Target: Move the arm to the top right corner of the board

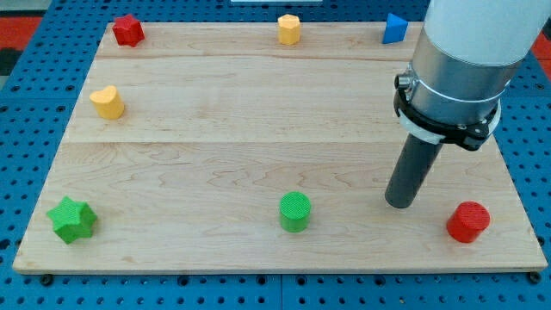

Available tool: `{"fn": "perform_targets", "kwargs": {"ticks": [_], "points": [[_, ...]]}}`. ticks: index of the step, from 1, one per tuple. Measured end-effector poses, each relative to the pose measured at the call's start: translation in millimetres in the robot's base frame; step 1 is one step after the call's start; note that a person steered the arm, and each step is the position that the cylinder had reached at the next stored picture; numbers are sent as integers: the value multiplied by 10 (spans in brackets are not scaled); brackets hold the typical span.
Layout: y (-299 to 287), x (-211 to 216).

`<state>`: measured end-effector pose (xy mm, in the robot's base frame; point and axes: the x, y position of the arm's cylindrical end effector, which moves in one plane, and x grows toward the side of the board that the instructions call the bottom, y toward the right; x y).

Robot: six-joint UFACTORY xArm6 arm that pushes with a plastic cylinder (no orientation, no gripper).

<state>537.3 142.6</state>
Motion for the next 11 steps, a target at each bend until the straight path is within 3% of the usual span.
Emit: {"fn": "perform_targets", "kwargs": {"ticks": [1,4,11], "points": [[0,0],[21,-1077],[1104,-2746]]}}
